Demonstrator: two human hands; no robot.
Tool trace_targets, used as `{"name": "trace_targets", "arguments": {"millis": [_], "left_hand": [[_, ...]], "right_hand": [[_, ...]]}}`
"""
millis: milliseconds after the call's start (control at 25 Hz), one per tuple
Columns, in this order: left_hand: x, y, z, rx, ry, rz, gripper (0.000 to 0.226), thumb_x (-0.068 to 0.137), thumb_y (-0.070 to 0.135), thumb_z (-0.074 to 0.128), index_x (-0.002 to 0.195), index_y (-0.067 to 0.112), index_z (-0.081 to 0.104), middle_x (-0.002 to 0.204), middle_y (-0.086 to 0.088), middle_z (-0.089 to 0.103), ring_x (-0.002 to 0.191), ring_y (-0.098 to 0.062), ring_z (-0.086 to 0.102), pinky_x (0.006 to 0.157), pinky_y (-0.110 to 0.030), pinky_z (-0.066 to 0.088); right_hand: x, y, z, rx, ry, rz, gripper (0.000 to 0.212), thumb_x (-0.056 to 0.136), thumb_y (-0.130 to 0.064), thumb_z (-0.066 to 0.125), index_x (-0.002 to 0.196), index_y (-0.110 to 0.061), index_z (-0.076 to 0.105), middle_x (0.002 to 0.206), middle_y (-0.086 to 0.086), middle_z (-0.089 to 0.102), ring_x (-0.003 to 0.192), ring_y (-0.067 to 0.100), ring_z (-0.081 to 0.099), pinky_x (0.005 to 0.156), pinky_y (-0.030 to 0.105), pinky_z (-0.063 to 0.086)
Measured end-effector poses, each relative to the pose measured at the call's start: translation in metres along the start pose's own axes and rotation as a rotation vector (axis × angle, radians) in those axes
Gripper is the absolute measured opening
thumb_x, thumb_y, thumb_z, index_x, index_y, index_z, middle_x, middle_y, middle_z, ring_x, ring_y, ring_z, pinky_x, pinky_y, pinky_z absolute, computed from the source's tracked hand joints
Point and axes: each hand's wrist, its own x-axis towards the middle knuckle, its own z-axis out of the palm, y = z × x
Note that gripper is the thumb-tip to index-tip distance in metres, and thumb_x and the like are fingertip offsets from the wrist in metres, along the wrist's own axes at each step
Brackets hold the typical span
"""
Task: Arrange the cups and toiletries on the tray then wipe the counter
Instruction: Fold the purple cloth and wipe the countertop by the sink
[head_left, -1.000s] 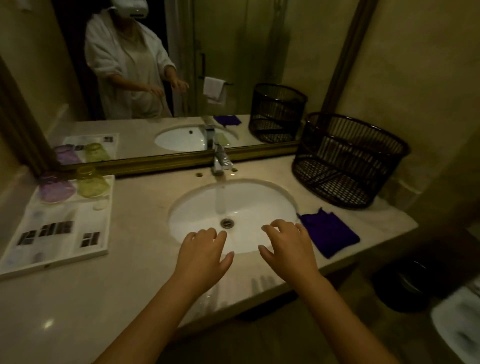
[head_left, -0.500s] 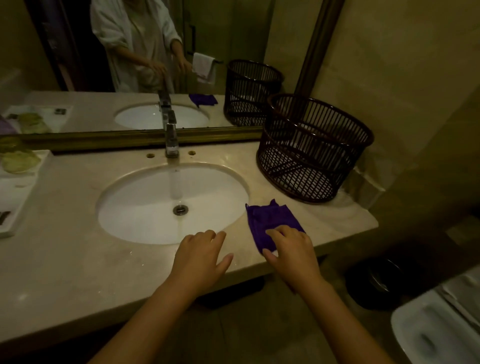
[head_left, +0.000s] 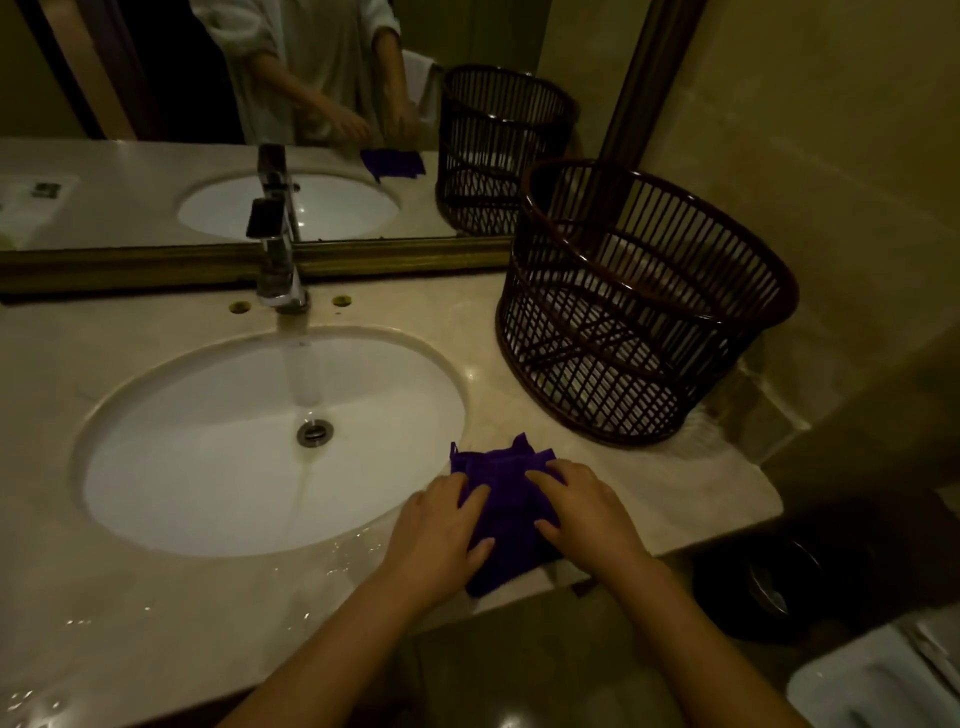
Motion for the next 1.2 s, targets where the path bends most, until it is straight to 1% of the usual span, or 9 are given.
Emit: {"name": "trace_targets", "arguments": {"millis": [160, 320, 480, 600, 680, 760, 920, 1040, 1200], "left_hand": [[0.017, 0.012, 0.023, 0.039, -0.158, -0.074, 0.067, 0.089, 0.042, 0.045, 0.144, 0.024, 0.014, 0.155, -0.009, 0.013, 0.141, -0.026, 0.013, 0.111, -0.041, 0.024], [0.026, 0.027, 0.041, 0.071, -0.257, -0.202, 0.067, 0.092, 0.029, 0.047, 0.146, 0.021, 0.008, 0.158, -0.007, 0.002, 0.144, -0.026, 0.001, 0.112, -0.042, 0.026], [0.028, 0.037, 0.045, -0.043, -0.163, -0.276, 0.055, 0.089, 0.014, 0.049, 0.141, 0.012, 0.03, 0.154, -0.01, 0.021, 0.142, -0.024, 0.016, 0.112, -0.037, 0.027], [0.023, 0.043, 0.046, -0.162, 0.03, -0.311, 0.033, 0.081, 0.004, 0.054, 0.113, -0.003, 0.06, 0.128, -0.021, 0.055, 0.119, -0.032, 0.05, 0.09, -0.044, 0.049], [0.02, 0.044, 0.047, -0.138, 0.046, -0.338, 0.028, 0.083, 0.006, 0.051, 0.107, -0.002, 0.063, 0.119, -0.018, 0.06, 0.111, -0.028, 0.054, 0.085, -0.042, 0.049], [0.018, 0.044, 0.043, -0.096, 0.029, -0.355, 0.027, 0.083, 0.006, 0.051, 0.107, 0.001, 0.062, 0.116, -0.015, 0.061, 0.108, -0.024, 0.053, 0.085, -0.039, 0.047], [-0.002, 0.036, 0.029, -0.081, 0.165, -0.316, 0.021, 0.07, -0.001, 0.065, 0.09, -0.003, 0.068, 0.095, -0.02, 0.068, 0.089, -0.031, 0.064, 0.071, -0.04, 0.056], [-0.038, 0.019, 0.02, -0.074, 0.139, -0.399, 0.025, 0.084, 0.007, 0.054, 0.107, 0.004, 0.065, 0.114, -0.013, 0.064, 0.104, -0.026, 0.058, 0.088, -0.035, 0.05], [-0.078, -0.007, 0.015, -0.073, 0.129, -0.478, 0.029, 0.087, 0.01, 0.054, 0.115, 0.008, 0.062, 0.129, -0.009, 0.057, 0.119, -0.022, 0.052, 0.097, -0.029, 0.043]], "right_hand": [[0.017, 0.018, 0.017, -0.011, -0.125, -0.141, 0.065, 0.086, -0.029, 0.056, 0.143, -0.022, 0.026, 0.153, 0.006, 0.023, 0.139, 0.023, 0.021, 0.11, 0.039, 0.03], [0.025, 0.034, 0.032, 0.014, -0.129, -0.237, 0.059, 0.089, -0.028, 0.052, 0.142, -0.02, 0.029, 0.15, 0.006, 0.029, 0.136, 0.023, 0.025, 0.108, 0.034, 0.032], [0.025, 0.037, 0.041, 0.132, 0.046, -0.311, 0.042, 0.081, -0.016, 0.065, 0.122, -0.012, 0.058, 0.123, 0.01, 0.06, 0.114, 0.029, 0.052, 0.089, 0.037, 0.05], [0.025, 0.034, 0.042, 0.184, 0.15, -0.388, 0.024, 0.068, -0.007, 0.075, 0.091, -0.01, 0.072, 0.09, 0.007, 0.071, 0.086, 0.028, 0.064, 0.06, 0.033, 0.056], [0.024, 0.03, 0.04, 0.196, 0.164, -0.412, 0.018, 0.064, -0.005, 0.077, 0.08, -0.01, 0.072, 0.081, 0.006, 0.07, 0.078, 0.027, 0.064, 0.051, 0.03, 0.052], [0.024, 0.028, 0.04, 0.231, 0.159, -0.413, 0.011, 0.07, -0.005, 0.072, 0.08, -0.009, 0.07, 0.082, 0.007, 0.069, 0.081, 0.026, 0.063, 0.052, 0.03, 0.052], [0.023, 0.012, 0.042, 0.336, 0.153, -0.441, 0.012, 0.08, -0.01, 0.063, 0.089, -0.012, 0.07, 0.091, 0.003, 0.068, 0.089, 0.021, 0.059, 0.06, 0.028, 0.049], [0.019, -0.017, 0.047, 0.343, 0.113, -0.512, 0.011, 0.079, -0.013, 0.063, 0.088, -0.014, 0.069, 0.091, 0.002, 0.068, 0.09, 0.02, 0.059, 0.058, 0.027, 0.048], [0.012, -0.059, 0.053, 0.306, 0.074, -0.573, 0.015, 0.081, -0.02, 0.061, 0.093, -0.014, 0.068, 0.096, 0.003, 0.068, 0.094, 0.022, 0.06, 0.066, 0.031, 0.05]]}}
